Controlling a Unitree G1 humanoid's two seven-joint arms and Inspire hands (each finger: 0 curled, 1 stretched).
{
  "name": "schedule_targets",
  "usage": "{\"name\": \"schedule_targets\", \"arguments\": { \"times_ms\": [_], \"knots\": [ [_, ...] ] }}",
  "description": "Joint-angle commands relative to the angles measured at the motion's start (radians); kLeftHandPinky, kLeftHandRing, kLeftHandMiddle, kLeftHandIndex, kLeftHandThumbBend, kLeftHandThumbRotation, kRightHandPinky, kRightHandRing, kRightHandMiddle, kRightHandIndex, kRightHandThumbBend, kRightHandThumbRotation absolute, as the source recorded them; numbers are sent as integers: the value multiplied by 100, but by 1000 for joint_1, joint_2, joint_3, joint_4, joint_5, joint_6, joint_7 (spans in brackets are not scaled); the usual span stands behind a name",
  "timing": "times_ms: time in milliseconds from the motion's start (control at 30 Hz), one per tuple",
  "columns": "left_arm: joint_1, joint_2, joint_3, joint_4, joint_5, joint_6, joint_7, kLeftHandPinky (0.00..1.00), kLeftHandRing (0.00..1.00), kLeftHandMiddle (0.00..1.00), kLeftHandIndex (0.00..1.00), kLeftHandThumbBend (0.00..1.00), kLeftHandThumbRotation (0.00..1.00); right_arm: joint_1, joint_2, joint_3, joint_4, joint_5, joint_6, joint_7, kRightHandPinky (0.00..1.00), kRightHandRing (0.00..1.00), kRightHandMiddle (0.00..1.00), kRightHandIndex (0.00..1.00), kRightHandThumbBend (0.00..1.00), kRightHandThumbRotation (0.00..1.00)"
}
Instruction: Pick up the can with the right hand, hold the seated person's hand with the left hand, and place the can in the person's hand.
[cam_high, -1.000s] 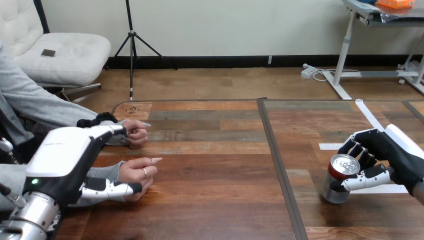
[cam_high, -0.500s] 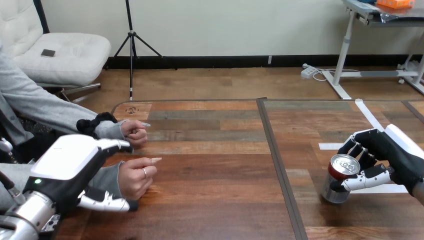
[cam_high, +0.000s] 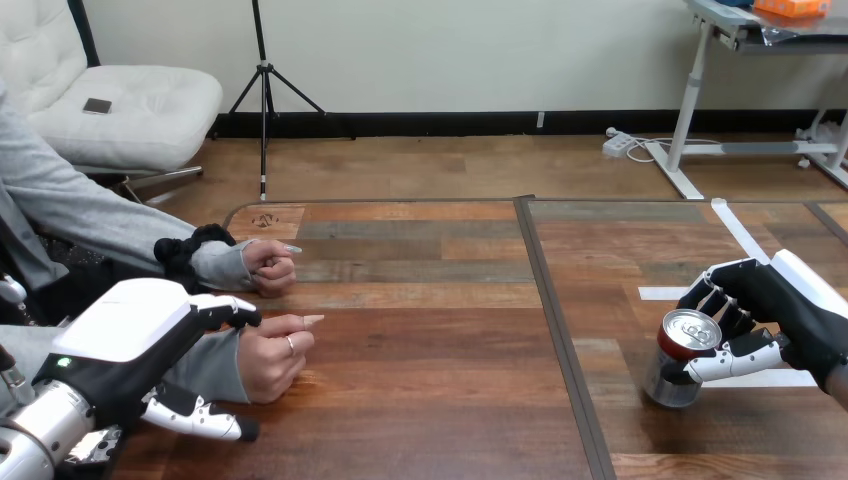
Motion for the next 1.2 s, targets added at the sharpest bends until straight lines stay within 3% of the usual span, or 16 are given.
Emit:
{"name": "schedule_targets", "arguments": {
  "times_ms": [0, 600, 800, 1000, 1167],
  "knots": [
    [-53, 34, -4, 5, -14, 6, -1, 68, 75, 78, 77, 100, 37, -76, -11, -20, -13, 25, -29, -16, 34, 37, 41, 43, 76, 0],
    [-91, 39, -46, 112, 81, 20, 101, 67, 73, 76, 74, 100, 31, -85, -9, -14, -11, 22, -21, -10, 35, 37, 41, 43, 76, 0],
    [-105, 29, -55, 151, 87, 32, 127, 67, 73, 75, 74, 100, 29, -87, -7, -16, -11, 25, -14, -7, 34, 37, 41, 44, 76, 0],
    [-108, 26, -58, 154, 78, 67, 116, 68, 74, 76, 75, 100, 25, -91, -8, -15, 1, 21, -18, -12, 32, 35, 40, 44, 76, 0],
    [-116, 22, -68, 176, 93, 86, 152, 69, 75, 77, 76, 100, 22, -91, -7, -15, 2, 23, -22, -11, 33, 36, 40, 44, 76, 0]
  ]
}}
